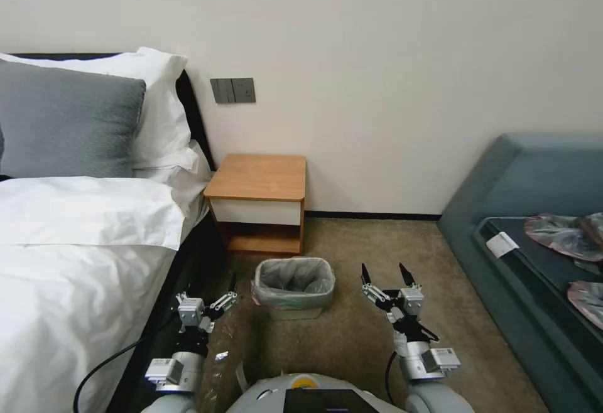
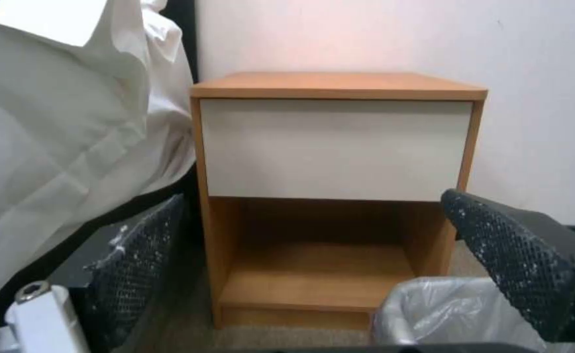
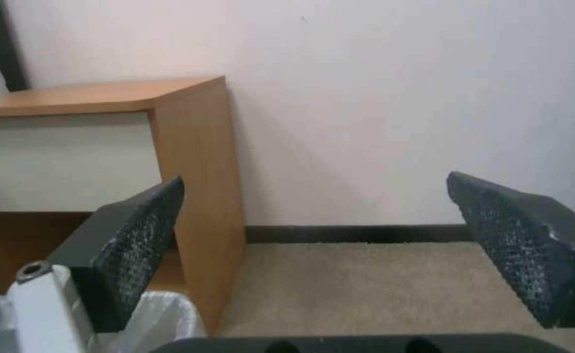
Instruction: Pick up the garbage bag from the table and place it over the trash can.
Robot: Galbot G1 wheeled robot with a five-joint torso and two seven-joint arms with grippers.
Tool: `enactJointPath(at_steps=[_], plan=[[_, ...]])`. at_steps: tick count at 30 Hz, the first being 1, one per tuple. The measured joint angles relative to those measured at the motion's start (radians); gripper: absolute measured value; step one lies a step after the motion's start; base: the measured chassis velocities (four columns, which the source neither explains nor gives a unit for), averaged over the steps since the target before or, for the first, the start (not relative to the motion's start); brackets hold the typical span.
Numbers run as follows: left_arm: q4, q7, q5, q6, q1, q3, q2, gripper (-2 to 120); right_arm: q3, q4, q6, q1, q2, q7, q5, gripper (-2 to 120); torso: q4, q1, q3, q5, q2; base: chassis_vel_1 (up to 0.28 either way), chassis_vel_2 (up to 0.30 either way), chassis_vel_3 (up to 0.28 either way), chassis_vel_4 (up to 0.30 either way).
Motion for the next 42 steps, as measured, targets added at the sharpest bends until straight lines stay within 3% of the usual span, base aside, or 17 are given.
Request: enactJointPath(at_steps=[42], plan=[[0.003, -0.004, -0.002, 0.006, -0.004, 0.003, 0.001, 100, -0.002, -0.001, -0.003, 0.002, -0.002, 0.002, -0.001, 100, 0.0000, 0.000, 0.000, 0.0000, 0.000, 0.000, 0.000, 0.000, 0.000]])
